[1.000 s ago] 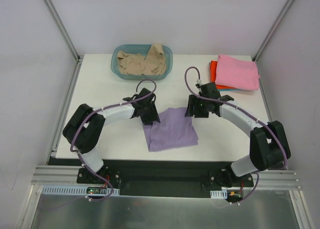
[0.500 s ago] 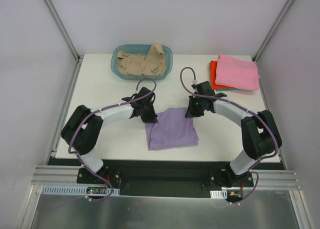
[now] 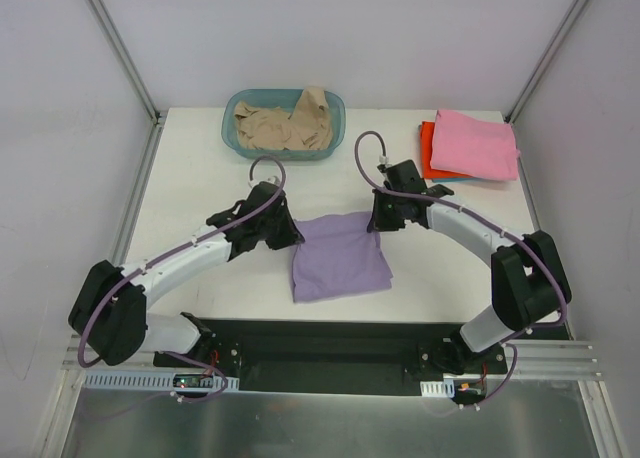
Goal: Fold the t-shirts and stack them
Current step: Fold the tshirt
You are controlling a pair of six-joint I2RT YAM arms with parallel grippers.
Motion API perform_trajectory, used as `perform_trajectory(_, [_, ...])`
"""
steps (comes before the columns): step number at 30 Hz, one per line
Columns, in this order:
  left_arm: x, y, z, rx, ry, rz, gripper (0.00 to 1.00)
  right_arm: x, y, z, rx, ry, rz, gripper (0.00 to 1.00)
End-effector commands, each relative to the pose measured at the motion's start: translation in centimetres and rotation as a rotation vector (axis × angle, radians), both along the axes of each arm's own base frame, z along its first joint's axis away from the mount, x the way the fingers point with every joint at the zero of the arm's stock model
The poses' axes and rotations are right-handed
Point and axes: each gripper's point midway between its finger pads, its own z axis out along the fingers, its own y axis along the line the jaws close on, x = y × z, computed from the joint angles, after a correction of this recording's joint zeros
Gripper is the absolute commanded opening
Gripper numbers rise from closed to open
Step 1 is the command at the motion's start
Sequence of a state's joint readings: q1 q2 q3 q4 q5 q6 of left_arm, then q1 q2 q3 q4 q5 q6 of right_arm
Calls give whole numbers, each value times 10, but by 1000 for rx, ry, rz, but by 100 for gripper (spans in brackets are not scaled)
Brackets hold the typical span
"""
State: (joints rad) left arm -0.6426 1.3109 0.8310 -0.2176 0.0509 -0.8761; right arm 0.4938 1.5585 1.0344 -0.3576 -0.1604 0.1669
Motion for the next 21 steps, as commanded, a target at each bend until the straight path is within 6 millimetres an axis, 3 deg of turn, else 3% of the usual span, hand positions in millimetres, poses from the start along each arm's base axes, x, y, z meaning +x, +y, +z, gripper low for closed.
perform_trajectory(1, [5,13,-11,74,-19,51,2,12,4,20,-4,-58,3,1])
perform_trajectory(7, [23,10,-45,141,82,32,22,17,10,7,-24,-6,21,11])
perform_trajectory(9, [30,3,-42,105,103,5,32,16,11,5,-34,11,43,15])
perform_trajectory(10, [31,2,-43,103,109,-3,45,16,12,7,-33,7,51,19])
perform_trajectory(11, [33,2,-41,100,102,-3,50,16,11,11,-38,-9,72,27])
perform_trajectory(14, [34,7,-30,86,70,7,65,18,8,29,-56,-79,130,39])
perform_trajectory(18, [34,31,-8,24,27,53,66,20,6,62,-79,-230,263,45])
perform_trajectory(21, [34,57,-5,5,11,109,63,11,29,85,8,-303,387,56])
